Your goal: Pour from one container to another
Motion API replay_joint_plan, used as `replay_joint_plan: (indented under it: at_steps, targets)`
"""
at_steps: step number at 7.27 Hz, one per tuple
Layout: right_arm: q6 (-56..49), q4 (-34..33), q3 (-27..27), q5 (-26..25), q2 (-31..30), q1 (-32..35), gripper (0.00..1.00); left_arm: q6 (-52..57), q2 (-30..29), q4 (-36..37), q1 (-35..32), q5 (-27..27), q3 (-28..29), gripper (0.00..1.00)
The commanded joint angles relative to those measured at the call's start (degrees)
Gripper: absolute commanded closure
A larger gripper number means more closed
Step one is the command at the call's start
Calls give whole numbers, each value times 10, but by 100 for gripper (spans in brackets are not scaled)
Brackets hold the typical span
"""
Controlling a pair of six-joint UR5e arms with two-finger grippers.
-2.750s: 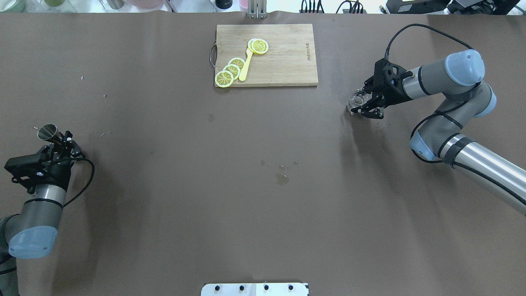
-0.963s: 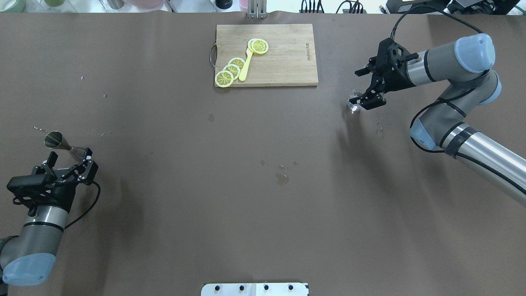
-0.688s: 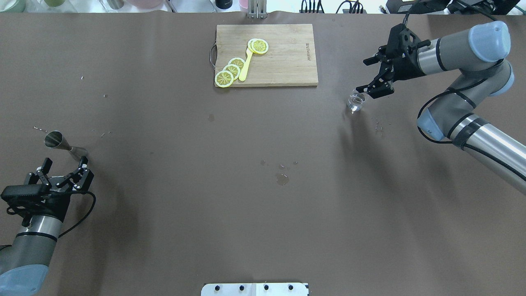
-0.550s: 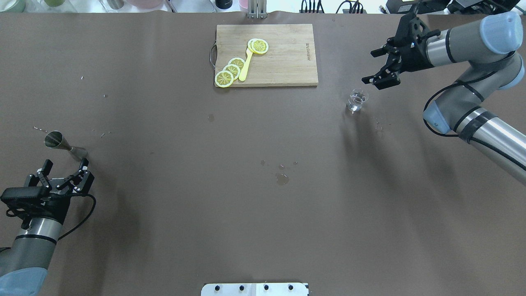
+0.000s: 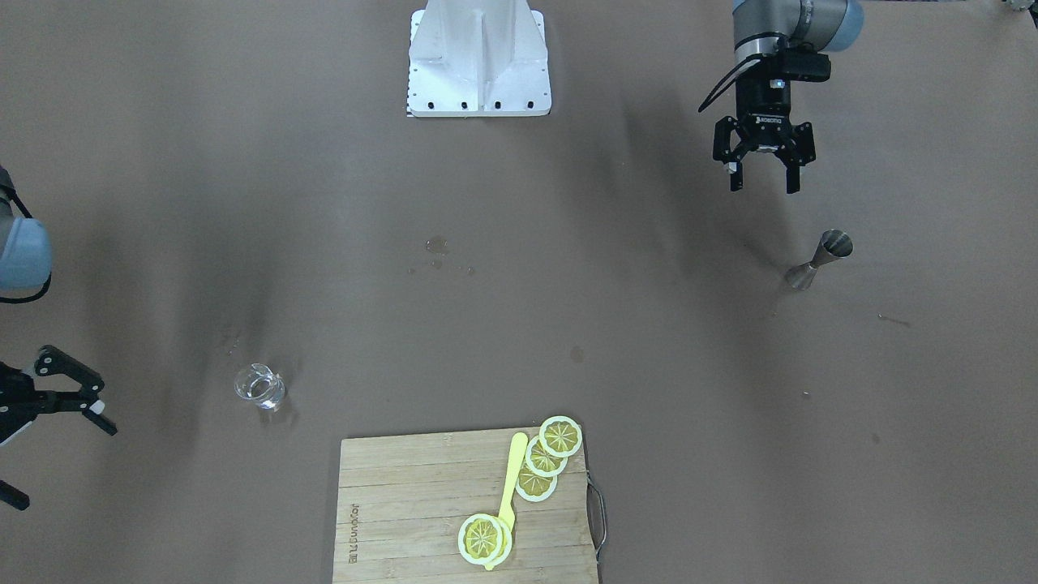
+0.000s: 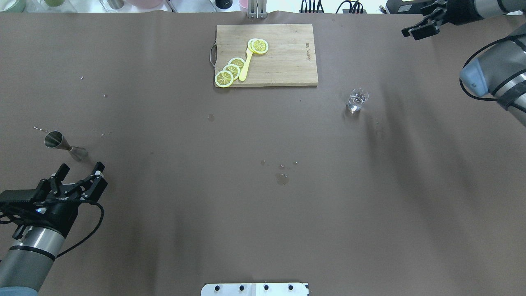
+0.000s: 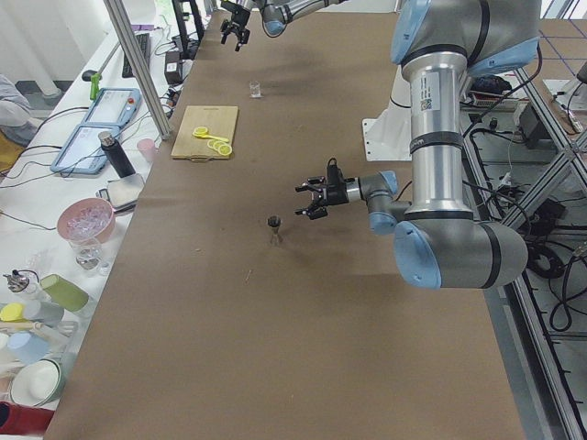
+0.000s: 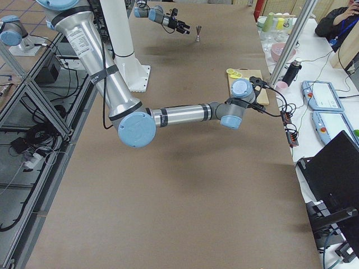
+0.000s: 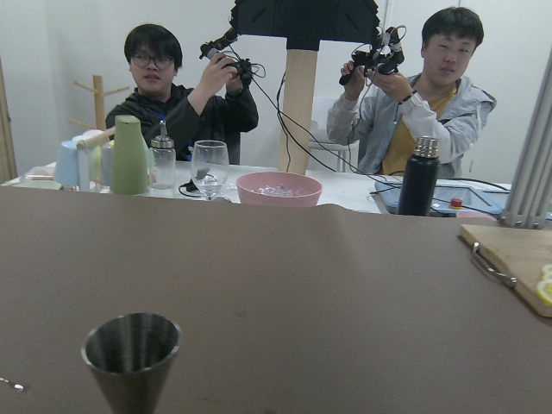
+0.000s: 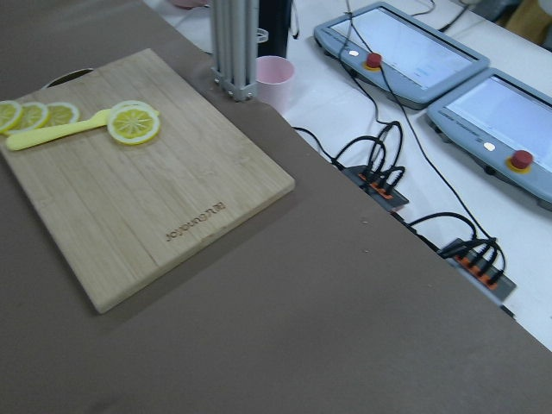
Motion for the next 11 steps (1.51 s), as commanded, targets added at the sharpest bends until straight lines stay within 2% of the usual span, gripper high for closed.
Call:
replay_joint_plan:
  at_steps: [1, 2, 4, 5, 6, 8, 9, 10, 11]
  targets:
    - [1, -171, 37, -2, 0, 39, 0, 1, -42, 104, 0, -40, -53, 2]
    - [1, -255, 54, -8, 0, 57, 0, 0, -92, 176, -32, -84, -58, 2]
    - [-1, -397, 86, -5, -4, 82, 0, 10, -206, 239, -122, -211, -57, 2]
    - [-6, -463, 105, -1, -7, 93, 0, 92, -234, 267, -156, -267, -58, 2]
    - [-13, -522, 126, -1, -17, 98, 0, 165, -240, 270, -184, -316, -59, 2]
    - [-14, -632, 160, 13, -39, 118, 0, 214, -237, 287, -297, -485, -58, 2]
    - [-13, -674, 161, 19, -53, 130, 0, 282, -218, 288, -354, -559, -58, 2]
    - [-13, -681, 167, 35, -78, 146, 0, 367, -194, 292, -426, -645, -53, 2]
    - [-13, -678, 175, 81, -112, 157, 0, 407, -162, 292, -492, -712, -50, 2]
